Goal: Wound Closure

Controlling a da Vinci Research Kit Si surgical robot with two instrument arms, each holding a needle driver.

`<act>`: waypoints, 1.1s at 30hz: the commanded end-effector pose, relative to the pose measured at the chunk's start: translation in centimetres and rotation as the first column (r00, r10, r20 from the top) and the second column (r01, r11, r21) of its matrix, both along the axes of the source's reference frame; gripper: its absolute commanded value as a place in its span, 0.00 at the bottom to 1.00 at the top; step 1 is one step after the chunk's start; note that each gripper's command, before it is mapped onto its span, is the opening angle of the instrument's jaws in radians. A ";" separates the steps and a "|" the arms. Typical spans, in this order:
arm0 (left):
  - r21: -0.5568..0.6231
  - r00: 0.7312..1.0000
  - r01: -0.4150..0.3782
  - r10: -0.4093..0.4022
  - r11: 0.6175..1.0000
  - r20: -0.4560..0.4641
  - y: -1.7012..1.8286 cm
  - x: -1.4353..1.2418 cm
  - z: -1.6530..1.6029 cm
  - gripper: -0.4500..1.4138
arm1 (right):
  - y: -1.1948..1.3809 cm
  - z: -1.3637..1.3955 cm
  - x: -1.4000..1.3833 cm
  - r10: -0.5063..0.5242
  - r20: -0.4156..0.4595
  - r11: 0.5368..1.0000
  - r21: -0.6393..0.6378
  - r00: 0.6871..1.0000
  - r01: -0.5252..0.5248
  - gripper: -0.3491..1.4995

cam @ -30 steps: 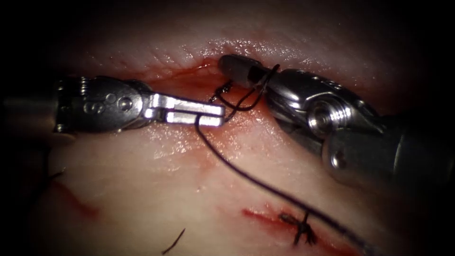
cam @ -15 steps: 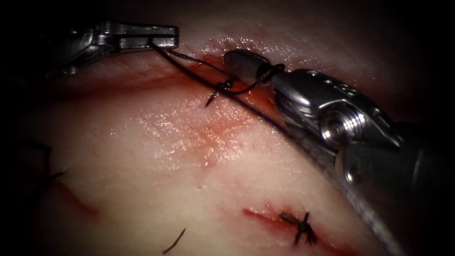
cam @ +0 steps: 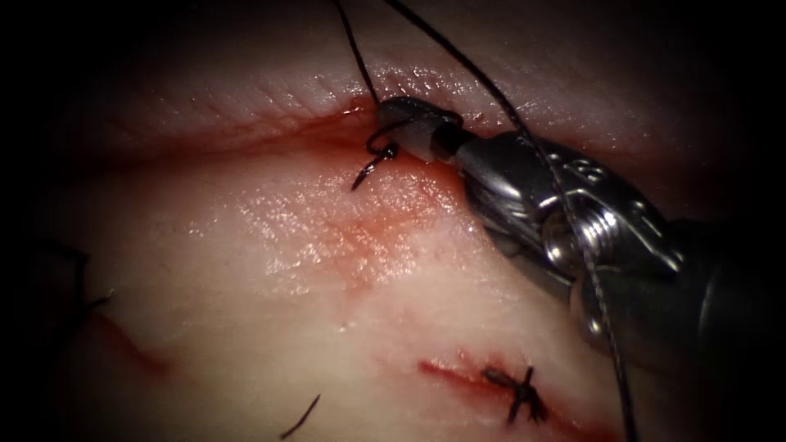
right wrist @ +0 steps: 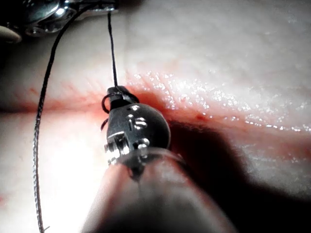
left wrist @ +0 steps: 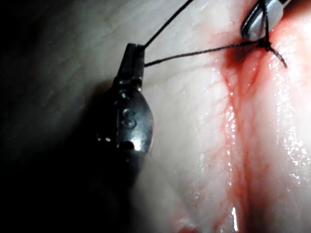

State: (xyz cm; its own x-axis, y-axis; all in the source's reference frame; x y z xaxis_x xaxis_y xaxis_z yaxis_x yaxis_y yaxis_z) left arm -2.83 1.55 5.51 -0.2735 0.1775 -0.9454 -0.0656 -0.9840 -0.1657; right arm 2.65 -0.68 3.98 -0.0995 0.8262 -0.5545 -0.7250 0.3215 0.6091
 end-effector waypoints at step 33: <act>0.107 0.991 0.133 -0.135 0.985 0.004 0.48 0.51 0.86 0.00 | -0.26 -0.08 -0.10 -0.165 0.072 0.970 -0.168 0.984 0.175 0.00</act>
State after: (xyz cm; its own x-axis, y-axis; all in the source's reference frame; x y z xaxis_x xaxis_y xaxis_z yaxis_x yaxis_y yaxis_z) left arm -2.27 2.00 6.31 -0.2307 0.3162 -0.9202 -0.1974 -0.9413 -0.2740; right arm 2.47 -0.97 3.85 0.0752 0.7166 -0.6934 -0.6797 0.5456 0.4902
